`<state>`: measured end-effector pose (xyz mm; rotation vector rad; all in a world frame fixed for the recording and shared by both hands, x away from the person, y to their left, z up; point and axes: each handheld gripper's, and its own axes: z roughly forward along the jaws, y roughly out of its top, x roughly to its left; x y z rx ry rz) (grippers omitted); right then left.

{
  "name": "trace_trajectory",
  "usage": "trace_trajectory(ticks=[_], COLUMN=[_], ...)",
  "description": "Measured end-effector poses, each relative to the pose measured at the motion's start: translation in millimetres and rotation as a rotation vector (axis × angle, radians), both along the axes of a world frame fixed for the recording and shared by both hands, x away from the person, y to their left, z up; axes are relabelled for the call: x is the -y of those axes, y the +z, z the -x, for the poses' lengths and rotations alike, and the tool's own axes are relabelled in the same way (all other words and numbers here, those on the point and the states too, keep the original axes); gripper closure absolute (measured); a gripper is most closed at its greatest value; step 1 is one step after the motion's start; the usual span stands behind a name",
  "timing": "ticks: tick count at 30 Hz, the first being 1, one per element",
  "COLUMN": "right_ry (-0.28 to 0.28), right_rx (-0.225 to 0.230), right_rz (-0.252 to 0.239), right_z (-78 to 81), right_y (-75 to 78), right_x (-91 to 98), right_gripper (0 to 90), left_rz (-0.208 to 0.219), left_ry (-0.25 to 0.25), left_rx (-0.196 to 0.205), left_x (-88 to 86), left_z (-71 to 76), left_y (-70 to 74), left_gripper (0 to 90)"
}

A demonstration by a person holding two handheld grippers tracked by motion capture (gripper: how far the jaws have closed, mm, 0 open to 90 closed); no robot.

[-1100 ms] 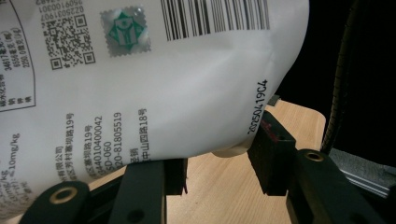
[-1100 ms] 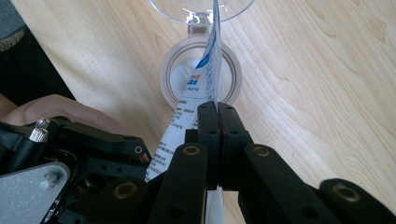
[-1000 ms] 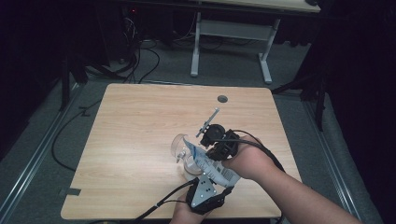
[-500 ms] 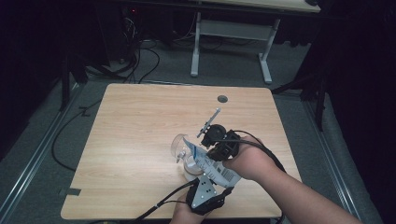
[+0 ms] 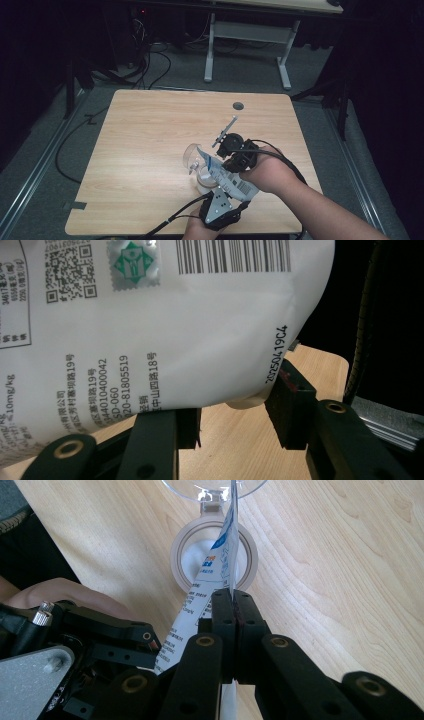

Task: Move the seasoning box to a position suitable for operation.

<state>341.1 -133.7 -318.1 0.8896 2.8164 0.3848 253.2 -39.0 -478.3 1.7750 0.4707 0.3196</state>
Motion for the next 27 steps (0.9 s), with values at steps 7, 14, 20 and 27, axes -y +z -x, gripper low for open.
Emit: trace_trajectory(ticks=[7, 14, 20, 27], right_ry=[-0.001, 0.005, 0.004, 0.001], right_rx=[0.0, 0.002, 0.002, 0.001], right_rz=[0.009, 0.005, 0.005, 0.005], right_z=[-0.7, -1.3, -1.6, -1.6], right_y=[0.4, -0.3, -0.7, -0.6], right_x=[-2.3, -3.2, -3.1, -3.3], right_gripper=[89.9, 89.9, 89.9, 89.9], left_rz=[0.003, 0.005, 0.006, 0.006], left_ry=[0.001, 0.004, 0.005, 0.005], left_rx=[-0.003, -0.001, -0.002, -0.002], left_x=[-0.9, -1.2, -1.2, -1.1], left_z=[-0.2, -0.2, -0.4, -0.3], left_y=[0.7, 1.1, 1.3, 1.3], left_gripper=[61.2, 61.2, 61.1, 61.2])
